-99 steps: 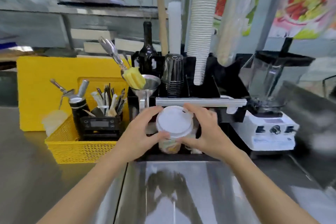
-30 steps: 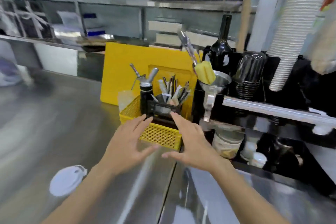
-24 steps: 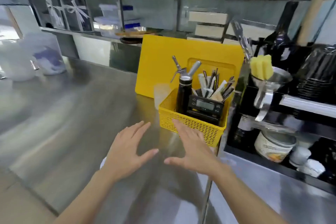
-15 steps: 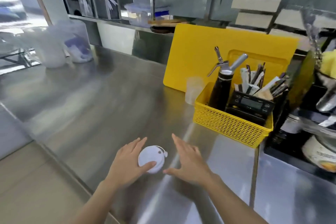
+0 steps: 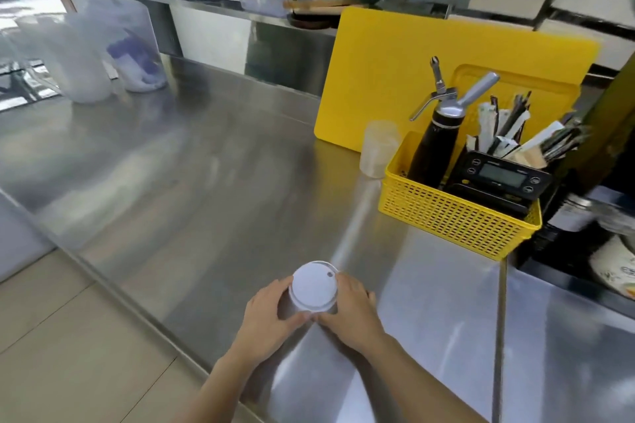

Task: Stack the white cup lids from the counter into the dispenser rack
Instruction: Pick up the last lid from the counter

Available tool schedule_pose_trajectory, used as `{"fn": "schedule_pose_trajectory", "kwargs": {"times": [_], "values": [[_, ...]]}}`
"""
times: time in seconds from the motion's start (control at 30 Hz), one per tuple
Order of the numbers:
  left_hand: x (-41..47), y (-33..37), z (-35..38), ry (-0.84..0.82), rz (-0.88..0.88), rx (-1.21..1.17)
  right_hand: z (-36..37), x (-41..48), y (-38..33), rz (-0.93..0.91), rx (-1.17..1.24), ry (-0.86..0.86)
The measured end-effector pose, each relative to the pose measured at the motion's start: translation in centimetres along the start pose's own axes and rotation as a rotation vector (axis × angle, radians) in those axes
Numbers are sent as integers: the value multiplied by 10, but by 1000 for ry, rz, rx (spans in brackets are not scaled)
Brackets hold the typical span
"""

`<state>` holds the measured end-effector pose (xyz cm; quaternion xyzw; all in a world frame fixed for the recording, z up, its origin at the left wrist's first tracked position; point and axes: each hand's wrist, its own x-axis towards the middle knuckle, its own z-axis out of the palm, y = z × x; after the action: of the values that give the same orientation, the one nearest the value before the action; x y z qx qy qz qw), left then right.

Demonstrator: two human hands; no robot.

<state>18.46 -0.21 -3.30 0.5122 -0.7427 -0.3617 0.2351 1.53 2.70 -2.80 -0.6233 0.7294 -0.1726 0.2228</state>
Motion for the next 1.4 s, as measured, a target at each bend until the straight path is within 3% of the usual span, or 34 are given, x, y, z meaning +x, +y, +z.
{"fn": "schedule_pose_trajectory", "kwargs": {"times": [0.23, 0.37, 0.67, 1.03, 1.17, 1.4], "values": [[0, 51, 31, -54, -102, -434, -38, -37, 32, 23, 289, 87], [8, 106, 55, -121, 7, -504, -95, -63, 61, -44, 261, 239], [23, 291, 115, -191, 424, -399, -263, -142, 150, -79, 175, 543], [28, 538, 232, -147, 864, -225, -476, -248, 280, -47, -138, 816], [32, 597, 270, -130, 956, -151, -531, -273, 312, 75, -141, 739], [49, 655, 320, -182, 943, -26, -578, -266, 369, 262, -301, 670]]}}
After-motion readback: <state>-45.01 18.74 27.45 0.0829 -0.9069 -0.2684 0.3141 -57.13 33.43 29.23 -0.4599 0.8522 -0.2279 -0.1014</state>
